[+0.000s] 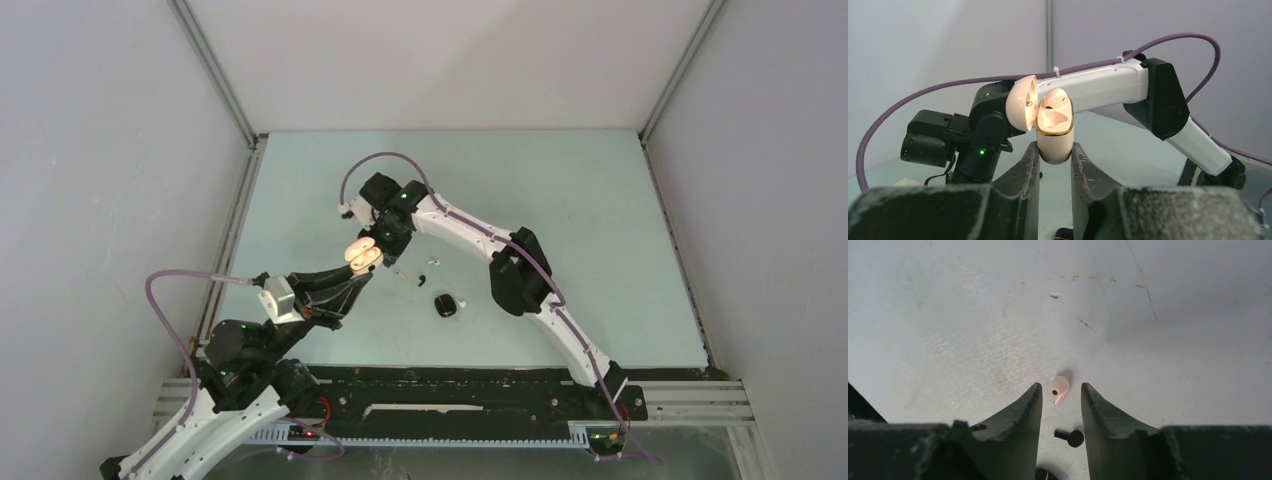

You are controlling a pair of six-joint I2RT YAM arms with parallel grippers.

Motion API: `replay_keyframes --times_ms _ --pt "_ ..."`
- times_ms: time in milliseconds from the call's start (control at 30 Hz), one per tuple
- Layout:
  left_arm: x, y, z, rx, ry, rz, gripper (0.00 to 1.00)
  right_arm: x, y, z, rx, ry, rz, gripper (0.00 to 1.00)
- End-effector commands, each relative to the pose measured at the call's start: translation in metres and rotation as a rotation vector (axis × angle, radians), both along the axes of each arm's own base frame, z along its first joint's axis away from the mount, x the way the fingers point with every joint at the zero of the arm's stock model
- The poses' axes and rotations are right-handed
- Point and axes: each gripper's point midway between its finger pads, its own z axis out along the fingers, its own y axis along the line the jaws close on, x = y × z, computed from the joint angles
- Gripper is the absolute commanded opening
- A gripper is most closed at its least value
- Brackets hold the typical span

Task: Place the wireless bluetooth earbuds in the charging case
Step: Pick up the left earbud from the center of the board.

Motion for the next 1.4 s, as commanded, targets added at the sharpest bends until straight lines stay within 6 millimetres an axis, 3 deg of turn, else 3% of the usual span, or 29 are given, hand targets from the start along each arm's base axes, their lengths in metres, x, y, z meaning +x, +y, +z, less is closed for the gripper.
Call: replay_keyframes --times_ms 0,1000,1367 --pt "-0.006 0.007 0.023 -0.048 -0.046 0.001 0.00 0.014 -0.001 0.000 -0.008 0.001 -0.156 0.36" --pt "-0.005 0.007 0.021 -0.041 -0.040 0.006 0.00 -0.019 -0.008 -0.044 -0.163 0.017 -0.108 0.36" --pt "-0.006 0.007 0.020 -0.049 -0.039 0.001 0.00 -0.018 -0.019 -0.052 -0.215 -0.006 -0.114 0.32"
